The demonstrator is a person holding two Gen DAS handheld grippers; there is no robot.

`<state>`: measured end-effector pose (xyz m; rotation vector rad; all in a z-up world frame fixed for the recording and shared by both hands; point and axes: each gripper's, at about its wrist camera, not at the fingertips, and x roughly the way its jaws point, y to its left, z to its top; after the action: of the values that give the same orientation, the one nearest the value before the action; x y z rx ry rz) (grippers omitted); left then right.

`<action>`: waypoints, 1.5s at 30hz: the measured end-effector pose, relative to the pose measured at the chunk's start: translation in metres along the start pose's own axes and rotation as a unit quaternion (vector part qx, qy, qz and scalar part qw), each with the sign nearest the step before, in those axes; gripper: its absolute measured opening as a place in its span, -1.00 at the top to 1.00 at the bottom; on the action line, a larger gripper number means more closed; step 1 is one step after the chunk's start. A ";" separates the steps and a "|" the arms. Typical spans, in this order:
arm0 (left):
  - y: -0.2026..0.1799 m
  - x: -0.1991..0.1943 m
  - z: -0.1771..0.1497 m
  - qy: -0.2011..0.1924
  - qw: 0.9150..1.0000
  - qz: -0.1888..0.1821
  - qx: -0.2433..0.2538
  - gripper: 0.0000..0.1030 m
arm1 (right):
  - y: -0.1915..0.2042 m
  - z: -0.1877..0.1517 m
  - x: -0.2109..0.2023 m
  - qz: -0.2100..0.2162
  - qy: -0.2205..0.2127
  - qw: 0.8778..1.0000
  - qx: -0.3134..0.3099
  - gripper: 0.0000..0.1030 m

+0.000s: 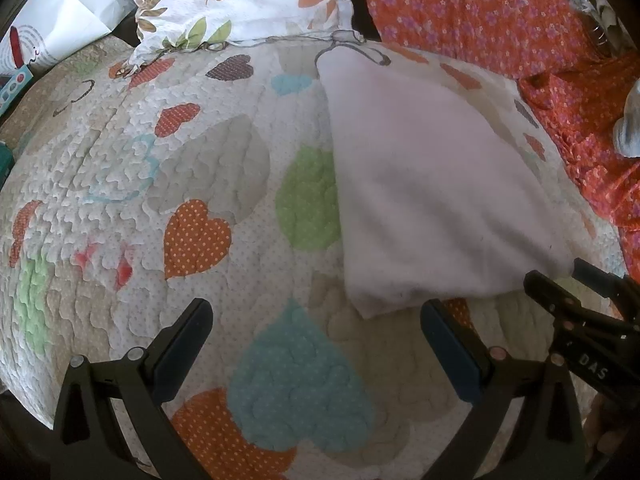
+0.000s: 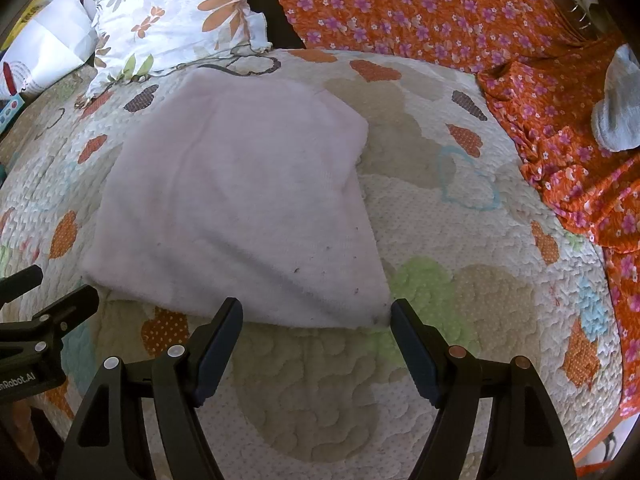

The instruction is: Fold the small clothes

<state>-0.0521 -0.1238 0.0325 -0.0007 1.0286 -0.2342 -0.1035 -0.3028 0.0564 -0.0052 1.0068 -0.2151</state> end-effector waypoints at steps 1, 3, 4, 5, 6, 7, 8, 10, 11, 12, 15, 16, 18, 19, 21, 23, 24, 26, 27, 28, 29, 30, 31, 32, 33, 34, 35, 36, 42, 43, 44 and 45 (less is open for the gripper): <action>0.000 0.000 0.000 0.000 1.000 0.000 0.000 -1.00 | 0.001 0.000 0.000 -0.001 0.000 1.000 -0.001 -0.56; 0.000 0.000 0.000 0.000 1.000 0.000 0.000 -1.00 | 0.003 0.000 -0.001 -0.002 0.000 1.000 -0.001 -0.56; 0.000 0.000 0.000 0.001 1.000 0.000 -0.001 -1.00 | 0.004 -0.001 -0.001 -0.002 0.000 1.000 -0.002 -0.56; 0.000 0.000 0.000 0.001 1.000 0.000 -0.001 -1.00 | 0.004 -0.001 -0.001 -0.003 0.001 1.000 -0.002 -0.57; 0.000 0.000 0.000 0.000 1.000 0.000 0.000 -1.00 | 0.004 -0.001 -0.001 -0.003 0.000 1.000 -0.001 -0.57; 0.000 0.000 0.000 0.000 1.000 -0.001 0.000 -1.00 | 0.004 -0.001 -0.001 -0.003 0.000 1.000 -0.001 -0.57; 0.000 0.000 0.000 0.000 1.000 -0.001 0.000 -1.00 | 0.004 -0.001 -0.001 -0.003 0.000 1.000 -0.002 -0.57; 0.000 0.000 0.000 -0.001 1.000 0.000 -0.001 -1.00 | 0.004 -0.001 -0.001 -0.003 0.000 1.000 -0.002 -0.58; 0.000 0.000 0.001 0.000 1.000 0.000 -0.001 -1.00 | 0.004 -0.001 -0.001 -0.003 0.000 1.000 -0.002 -0.58; 0.000 0.000 0.001 0.000 1.000 0.000 -0.001 -1.00 | 0.004 -0.001 -0.001 -0.003 0.000 1.000 -0.002 -0.58; 0.000 0.000 0.000 -0.001 1.000 0.001 -0.001 -1.00 | 0.004 -0.001 -0.001 -0.003 0.000 1.000 -0.002 -0.58; 0.000 0.000 0.000 -0.002 1.000 0.001 -0.002 -1.00 | 0.005 -0.001 -0.001 -0.003 0.000 1.000 -0.002 -0.58; 0.000 0.000 0.001 -0.002 1.000 0.000 -0.003 -1.00 | 0.005 -0.002 -0.002 -0.003 0.000 1.000 -0.002 -0.59; 0.000 0.000 0.001 -0.002 1.000 0.000 -0.003 -1.00 | 0.005 -0.002 -0.002 -0.003 0.000 1.000 -0.002 -0.59; 0.000 0.000 0.001 -0.001 1.000 0.000 -0.003 -1.00 | 0.005 -0.002 -0.002 -0.003 0.000 1.000 -0.002 -0.59; 0.001 -0.001 0.001 -0.001 1.000 -0.001 -0.004 -1.00 | 0.005 -0.002 -0.002 -0.004 0.000 1.000 -0.004 -0.59; 0.002 -0.001 0.001 -0.001 1.000 -0.001 -0.004 -1.00 | 0.006 -0.003 -0.002 -0.005 0.000 1.000 -0.005 -0.59; 0.002 -0.001 0.001 -0.001 1.000 0.000 -0.005 -1.00 | 0.006 -0.004 -0.001 -0.005 0.000 1.000 -0.007 -0.60; 0.002 -0.001 0.000 -0.001 1.000 -0.001 -0.005 -1.00 | 0.006 -0.004 -0.001 -0.005 -0.001 1.000 -0.008 -0.60; 0.002 -0.001 0.000 -0.001 1.000 0.000 -0.005 -1.00 | 0.006 -0.005 -0.001 -0.005 -0.001 1.000 -0.009 -0.60; 0.002 -0.001 0.000 -0.002 1.000 0.000 -0.005 -1.00 | 0.006 -0.005 -0.001 -0.006 -0.001 1.000 -0.010 -0.60; 0.002 -0.001 0.000 -0.003 1.000 0.001 -0.005 -1.00 | 0.006 -0.005 -0.001 -0.006 -0.001 1.000 -0.011 -0.60; 0.002 -0.002 0.000 -0.005 1.000 0.001 -0.004 -1.00 | 0.006 -0.005 -0.002 -0.006 -0.001 1.000 -0.013 -0.60; 0.003 -0.002 -0.001 -0.006 1.000 0.002 -0.003 -1.00 | 0.006 -0.005 -0.002 -0.005 -0.002 1.000 -0.015 -0.60; 0.002 -0.002 -0.001 -0.008 1.000 0.002 -0.002 -1.00 | 0.006 -0.005 -0.002 -0.005 -0.003 1.000 -0.016 -0.60; 0.003 -0.002 -0.001 -0.009 1.000 0.002 -0.001 -1.00 | 0.006 -0.006 -0.003 -0.005 -0.004 1.000 -0.018 -0.60; 0.003 -0.002 -0.002 -0.009 1.000 0.002 -0.001 -1.00 | 0.006 -0.005 -0.003 -0.005 -0.005 1.000 -0.020 -0.61; 0.003 -0.003 -0.002 -0.009 1.000 0.004 -0.001 -1.00 | 0.007 -0.005 -0.003 -0.006 -0.005 1.000 -0.022 -0.61; 0.004 -0.002 -0.001 -0.007 1.000 0.006 -0.003 -1.00 | 0.008 -0.004 -0.002 -0.004 -0.003 1.000 -0.023 -0.63; 0.004 -0.002 -0.001 -0.008 1.000 0.007 -0.002 -1.00 | 0.008 -0.004 -0.002 -0.003 -0.004 1.000 -0.024 -0.63; 0.004 -0.002 -0.001 -0.009 1.000 0.007 -0.001 -1.00 | 0.008 -0.003 -0.002 -0.003 -0.005 1.000 -0.026 -0.63; 0.005 -0.002 -0.001 -0.009 1.000 0.006 0.000 -1.00 | 0.009 -0.004 -0.003 -0.003 -0.006 1.000 -0.027 -0.64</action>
<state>-0.0524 -0.1188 0.0330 0.0034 1.0105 -0.2222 -0.1065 -0.2935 0.0556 -0.0585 1.0013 -0.1935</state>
